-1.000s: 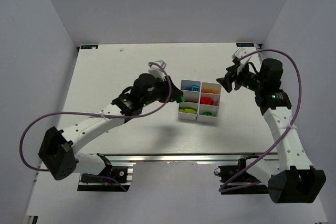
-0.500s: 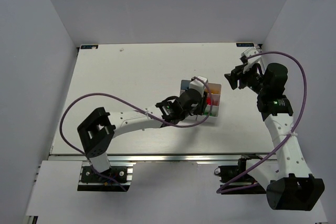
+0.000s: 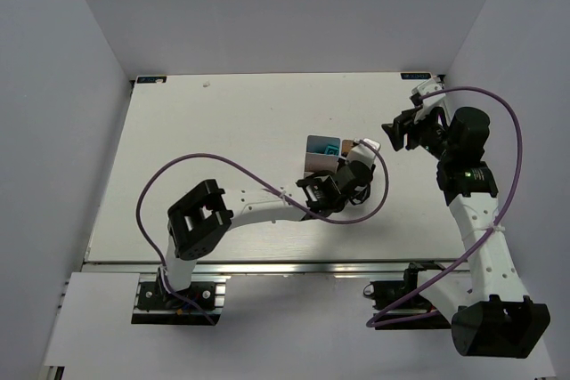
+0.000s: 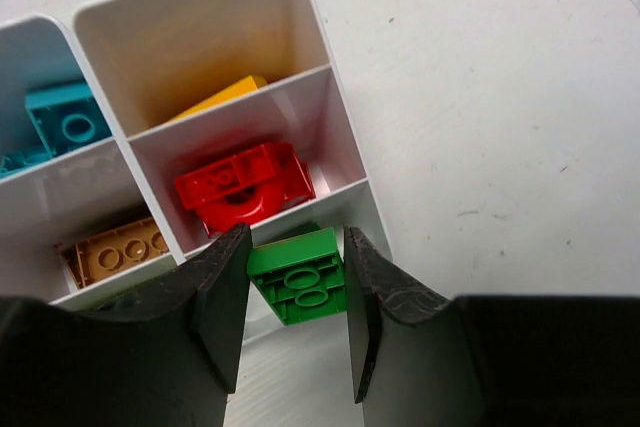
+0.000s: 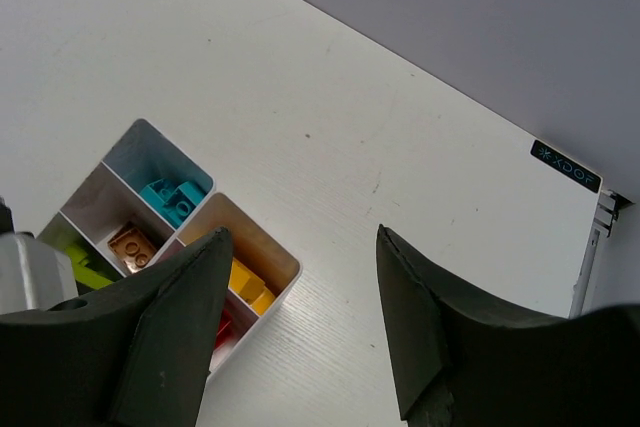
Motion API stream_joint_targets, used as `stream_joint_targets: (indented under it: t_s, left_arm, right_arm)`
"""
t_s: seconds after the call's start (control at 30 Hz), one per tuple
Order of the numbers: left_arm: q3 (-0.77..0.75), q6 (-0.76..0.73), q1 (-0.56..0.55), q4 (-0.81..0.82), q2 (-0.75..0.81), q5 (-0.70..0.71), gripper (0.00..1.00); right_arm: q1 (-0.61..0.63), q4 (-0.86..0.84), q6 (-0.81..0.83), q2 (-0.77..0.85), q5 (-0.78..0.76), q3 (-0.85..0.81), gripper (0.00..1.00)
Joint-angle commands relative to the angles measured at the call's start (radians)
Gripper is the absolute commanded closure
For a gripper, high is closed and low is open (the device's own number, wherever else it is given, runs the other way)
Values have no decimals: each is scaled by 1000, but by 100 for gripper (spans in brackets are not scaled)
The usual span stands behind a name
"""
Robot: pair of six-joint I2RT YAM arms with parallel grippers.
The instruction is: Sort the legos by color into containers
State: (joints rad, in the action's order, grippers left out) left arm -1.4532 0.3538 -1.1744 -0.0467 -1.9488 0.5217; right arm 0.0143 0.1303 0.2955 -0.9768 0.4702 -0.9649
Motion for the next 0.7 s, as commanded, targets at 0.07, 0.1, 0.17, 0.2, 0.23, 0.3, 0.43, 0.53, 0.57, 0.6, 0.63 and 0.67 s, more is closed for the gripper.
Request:
stream_joint_targets:
  t_s: [0.07, 0.1, 0.17, 0.2, 0.23, 0.3, 0.43, 0.53, 0.57, 0.6, 0.63, 0.67]
  left_arm:
    - [-32, -21, -7, -12, 7, 63, 80]
    - [-32, -21, -7, -10, 5, 67, 79]
    - [-29, -22, -7, -5, 2, 77, 74]
    - [-29, -24, -7, -2, 1, 78, 73]
    - [-27, -24, -7, -2, -2, 83, 72]
    - [-26, -29, -7, 4, -7, 92, 68]
    - [-29, -30, -7, 7, -19, 98, 60]
    - [-27, -26, -7, 7, -19, 98, 52]
    - [-27, -26, -5, 8, -18, 98, 50]
    - [-24, -26, -7, 10, -16, 100, 47]
    - [-24, -27, -7, 10, -13, 100, 45]
    - [-21, -27, -7, 10, -10, 101, 44]
  right_arm:
    - [-2, -44, -12, 6, -1, 14, 35]
    - [-4, -44, -12, 6, -1, 15, 35]
    - [-4, -44, -12, 4, 4, 17, 35]
    - [-4, -44, -12, 4, 7, 17, 35]
    - [-4, -44, -10, 4, 8, 17, 35]
    - [-2, -44, -12, 6, 13, 17, 35]
    - [-4, -40, -12, 6, 18, 17, 34]
    - [-2, -37, -10, 7, 18, 17, 34]
    - [-2, -35, -10, 7, 19, 17, 34]
    - [-4, -35, -10, 9, 19, 17, 34]
    - [-2, -34, -10, 9, 21, 17, 34]
    - [-4, -32, -10, 7, 21, 17, 34]
